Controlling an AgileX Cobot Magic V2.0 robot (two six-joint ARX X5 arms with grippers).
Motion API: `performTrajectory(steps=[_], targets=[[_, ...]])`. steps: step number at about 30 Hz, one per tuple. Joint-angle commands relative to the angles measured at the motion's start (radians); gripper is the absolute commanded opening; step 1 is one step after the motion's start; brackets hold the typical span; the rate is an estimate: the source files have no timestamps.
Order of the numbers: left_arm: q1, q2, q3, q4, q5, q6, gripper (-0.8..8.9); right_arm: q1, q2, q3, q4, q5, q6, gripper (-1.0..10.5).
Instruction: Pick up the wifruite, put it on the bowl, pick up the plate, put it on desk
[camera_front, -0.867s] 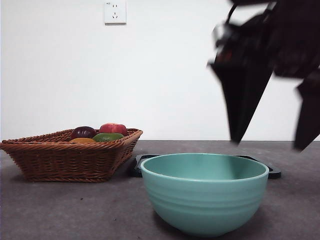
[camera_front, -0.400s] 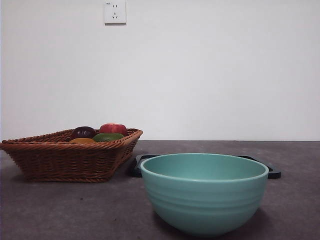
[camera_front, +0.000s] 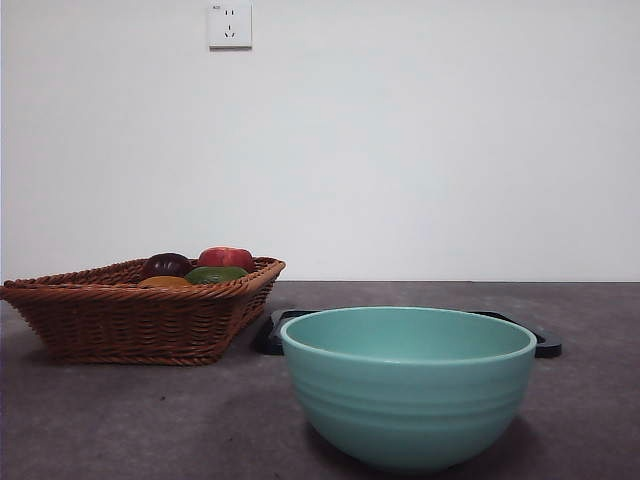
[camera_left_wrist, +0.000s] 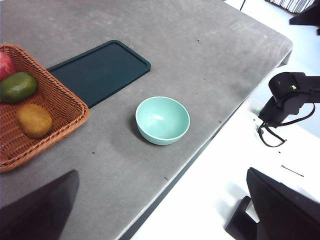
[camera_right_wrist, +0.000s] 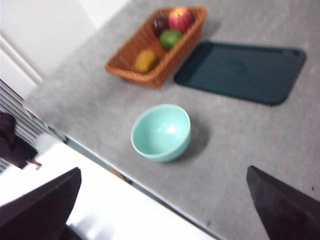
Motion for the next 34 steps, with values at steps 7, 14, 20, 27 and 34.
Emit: performTrajectory(steps=[7,14,20,27,34], targets=[[-0.008,0.003,0.013,0.01,0.002,0.005,6.35,0.01,-0.014,0.047,-0.049,0.004,-0.002,6.0],[-0.008,0.003,0.013,0.003,0.002,0.005,0.19,0.01,-0.014,0.047,-0.049,0.005,-0.015,0.2],[-0.008,0.003,0.013,0.004,0.002,0.005,0.17,0.01,-0.014,0.047,-0.044,0.005,-0.016,0.2],[-0.008,0.003,0.013,0.004,0.002,0.005,0.19,0.01,-0.014,0.047,-0.044,0.005,-0.016,0.2],[-0.008,0.003,0.01,0.004,0.001,0.005,0.19,0.01,-0.014,0.047,-0.044,0.005,-0.016,0.2]])
